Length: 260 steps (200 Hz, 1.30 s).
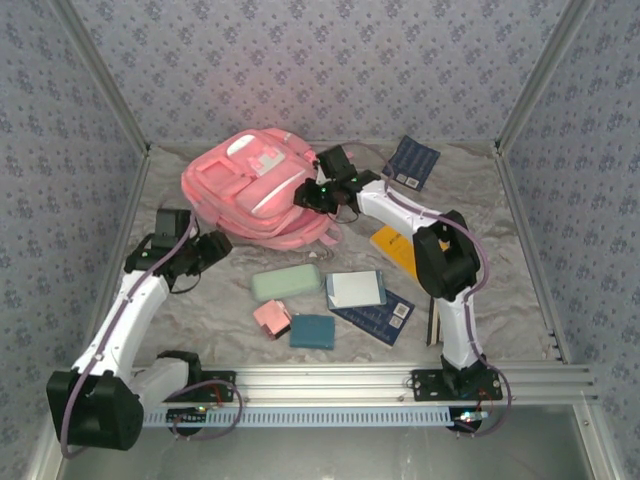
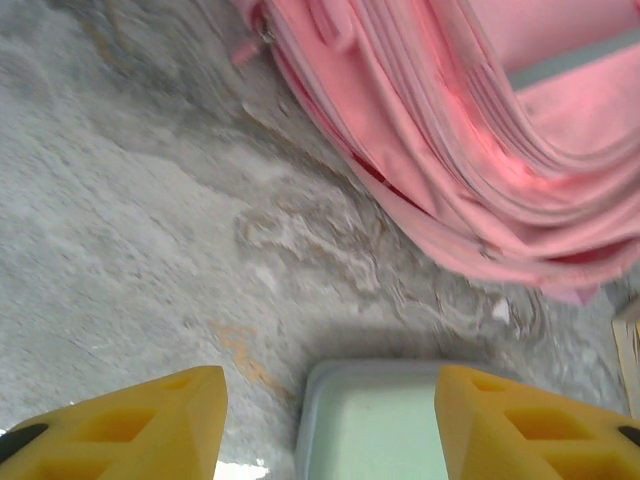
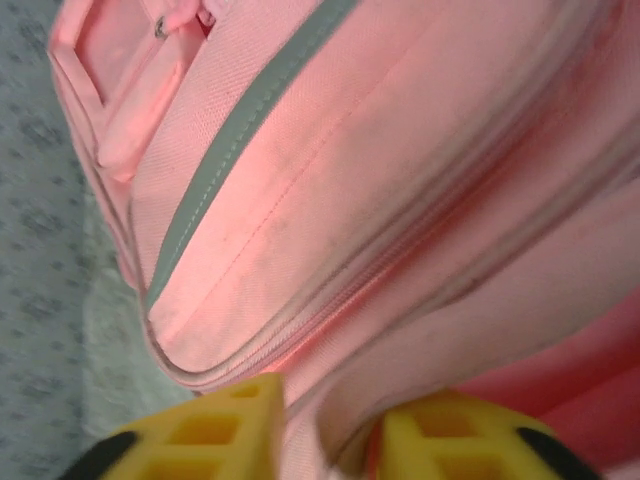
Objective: Pack books, pencil case, and school supplies into a backpack
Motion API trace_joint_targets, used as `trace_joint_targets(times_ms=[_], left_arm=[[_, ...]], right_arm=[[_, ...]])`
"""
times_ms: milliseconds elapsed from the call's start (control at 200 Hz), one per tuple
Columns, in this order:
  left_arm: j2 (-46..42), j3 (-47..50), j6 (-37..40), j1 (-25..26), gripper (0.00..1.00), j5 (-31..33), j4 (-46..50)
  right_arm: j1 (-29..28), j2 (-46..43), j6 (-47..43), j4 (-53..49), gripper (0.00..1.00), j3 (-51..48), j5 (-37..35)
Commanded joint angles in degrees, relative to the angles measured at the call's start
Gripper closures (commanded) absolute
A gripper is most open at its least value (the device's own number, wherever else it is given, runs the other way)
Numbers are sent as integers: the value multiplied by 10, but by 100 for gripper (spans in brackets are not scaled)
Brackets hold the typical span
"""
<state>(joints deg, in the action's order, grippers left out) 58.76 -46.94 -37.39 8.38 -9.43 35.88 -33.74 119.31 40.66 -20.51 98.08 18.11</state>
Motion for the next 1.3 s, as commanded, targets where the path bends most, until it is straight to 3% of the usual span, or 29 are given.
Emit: trace_joint_targets(times_ms=[0,60,170,460,590,705,869,1094,1294], left_arm=[[-15,-1,38,29,43,-19,43],[-14,-6,55,52,43,-12,52],[-11,-18,82,98,42,23,62],[91,-126,137,221,40,87,105],[142,-152,118,264,40,42,74],[188,-152,79,297,46,-45,5],[262,-135,28,343,48,-86,-81],[368,-145,14,378,62,-134,-134],[407,-151,18,395,70,-144,-138]], right_arm=[[0,-60,-74,-3,54,-37,-72],[1,-83,-96,-12,43,-56,-90],[5,-123,-132,-38,36,-84,-122],[42,-252,-109,-53,36,-208,-144],[80,-304,-81,-36,35,-323,-92],[113,-331,-70,-29,34,-408,-33],[139,-371,-50,23,31,-521,23],[173,-356,-31,87,30,-584,66],[178,-346,-37,107,31,-592,81]])
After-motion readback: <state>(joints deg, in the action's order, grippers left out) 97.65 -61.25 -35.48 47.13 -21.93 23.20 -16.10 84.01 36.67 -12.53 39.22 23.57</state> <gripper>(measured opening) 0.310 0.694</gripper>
